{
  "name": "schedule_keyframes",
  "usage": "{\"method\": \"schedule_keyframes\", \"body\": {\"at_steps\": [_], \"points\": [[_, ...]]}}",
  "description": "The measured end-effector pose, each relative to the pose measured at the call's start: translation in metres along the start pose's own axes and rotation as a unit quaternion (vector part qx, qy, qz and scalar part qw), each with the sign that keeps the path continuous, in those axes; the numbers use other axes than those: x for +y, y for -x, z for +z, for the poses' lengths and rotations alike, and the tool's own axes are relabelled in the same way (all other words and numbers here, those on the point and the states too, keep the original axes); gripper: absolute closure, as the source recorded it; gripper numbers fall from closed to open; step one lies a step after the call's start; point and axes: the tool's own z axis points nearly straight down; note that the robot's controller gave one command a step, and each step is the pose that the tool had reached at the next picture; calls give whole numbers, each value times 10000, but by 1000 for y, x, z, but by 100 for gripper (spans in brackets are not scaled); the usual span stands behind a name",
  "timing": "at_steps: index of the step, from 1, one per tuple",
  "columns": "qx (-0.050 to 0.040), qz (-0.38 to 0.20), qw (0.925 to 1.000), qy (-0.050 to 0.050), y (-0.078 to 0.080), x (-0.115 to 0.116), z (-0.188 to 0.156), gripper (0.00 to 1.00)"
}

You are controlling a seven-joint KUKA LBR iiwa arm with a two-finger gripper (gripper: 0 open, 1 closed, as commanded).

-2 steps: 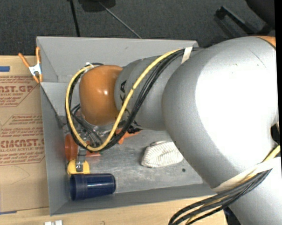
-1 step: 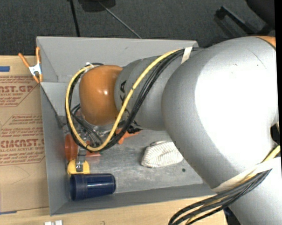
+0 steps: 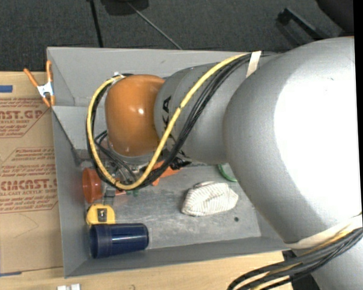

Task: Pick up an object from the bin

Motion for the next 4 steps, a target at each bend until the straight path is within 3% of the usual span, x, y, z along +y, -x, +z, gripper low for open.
{"method": "schedule_keyframes", "body": {"at_steps": [1, 2, 3, 4], "points": [[17, -69, 10000, -11, 8, -2, -66, 100], [5, -56, 10000, 0, -4, 7, -62, 0], [8, -49, 10000, 0, -9, 10, -45, 0], [-34, 448, 9990, 24, 12, -9, 17, 0]]}}
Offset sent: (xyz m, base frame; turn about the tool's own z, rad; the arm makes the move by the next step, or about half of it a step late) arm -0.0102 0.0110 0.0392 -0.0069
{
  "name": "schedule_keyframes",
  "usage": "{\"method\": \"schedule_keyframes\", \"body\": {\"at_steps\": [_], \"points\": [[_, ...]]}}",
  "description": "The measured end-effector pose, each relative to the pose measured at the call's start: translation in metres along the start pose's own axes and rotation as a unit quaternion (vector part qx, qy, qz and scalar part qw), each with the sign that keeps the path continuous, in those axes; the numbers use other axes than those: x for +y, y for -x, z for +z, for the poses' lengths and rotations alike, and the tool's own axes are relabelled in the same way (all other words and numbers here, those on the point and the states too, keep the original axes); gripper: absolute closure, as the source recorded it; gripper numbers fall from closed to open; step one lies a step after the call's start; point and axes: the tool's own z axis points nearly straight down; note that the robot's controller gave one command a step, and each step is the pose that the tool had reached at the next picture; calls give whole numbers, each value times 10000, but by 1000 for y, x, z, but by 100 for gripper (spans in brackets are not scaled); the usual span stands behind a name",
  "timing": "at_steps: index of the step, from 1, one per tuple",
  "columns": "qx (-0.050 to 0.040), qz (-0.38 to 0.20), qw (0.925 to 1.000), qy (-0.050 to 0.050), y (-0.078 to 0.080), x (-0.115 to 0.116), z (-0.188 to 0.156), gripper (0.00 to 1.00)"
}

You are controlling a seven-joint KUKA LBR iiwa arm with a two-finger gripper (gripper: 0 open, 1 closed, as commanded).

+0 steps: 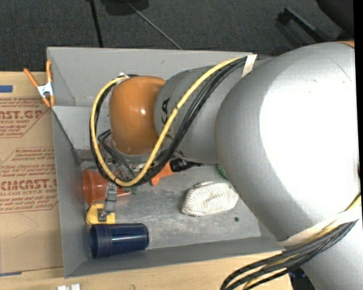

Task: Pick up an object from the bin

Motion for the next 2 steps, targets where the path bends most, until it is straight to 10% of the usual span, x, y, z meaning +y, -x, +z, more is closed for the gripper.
{"method": "schedule_keyframes", "body": {"at_steps": [2], "points": [[28, 104, 9999, -17, 15, -16, 32, 0]]}}
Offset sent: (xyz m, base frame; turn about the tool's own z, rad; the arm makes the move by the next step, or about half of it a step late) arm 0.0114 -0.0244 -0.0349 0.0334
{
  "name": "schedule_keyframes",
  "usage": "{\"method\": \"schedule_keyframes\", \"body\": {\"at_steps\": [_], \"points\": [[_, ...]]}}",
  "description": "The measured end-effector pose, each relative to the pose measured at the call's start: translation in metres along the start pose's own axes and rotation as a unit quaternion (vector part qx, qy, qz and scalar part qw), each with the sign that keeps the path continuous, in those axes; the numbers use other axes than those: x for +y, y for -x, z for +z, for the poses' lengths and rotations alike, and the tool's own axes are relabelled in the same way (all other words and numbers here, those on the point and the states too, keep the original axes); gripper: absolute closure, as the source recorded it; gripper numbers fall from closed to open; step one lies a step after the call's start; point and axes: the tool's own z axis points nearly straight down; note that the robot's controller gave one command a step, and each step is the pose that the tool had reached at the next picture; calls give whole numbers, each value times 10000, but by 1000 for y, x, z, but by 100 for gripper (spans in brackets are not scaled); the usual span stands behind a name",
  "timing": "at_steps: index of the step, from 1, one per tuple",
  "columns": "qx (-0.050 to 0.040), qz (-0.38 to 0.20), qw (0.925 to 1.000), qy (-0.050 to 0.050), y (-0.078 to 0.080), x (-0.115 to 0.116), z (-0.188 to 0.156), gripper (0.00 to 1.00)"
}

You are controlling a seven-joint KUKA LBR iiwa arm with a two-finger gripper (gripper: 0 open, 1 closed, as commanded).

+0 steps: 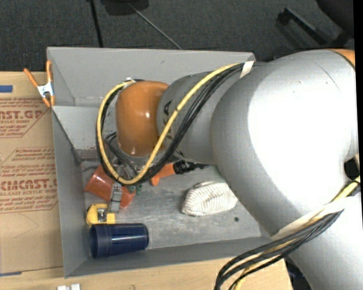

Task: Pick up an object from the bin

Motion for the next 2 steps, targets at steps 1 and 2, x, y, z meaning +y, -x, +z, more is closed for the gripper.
{"method": "schedule_keyframes", "body": {"at_steps": [1, 2], "points": [[6, 57, 10000, -12, 1, -9, 2, 0], [12, 300, 9995, -14, 9, 2, 5, 100]]}}
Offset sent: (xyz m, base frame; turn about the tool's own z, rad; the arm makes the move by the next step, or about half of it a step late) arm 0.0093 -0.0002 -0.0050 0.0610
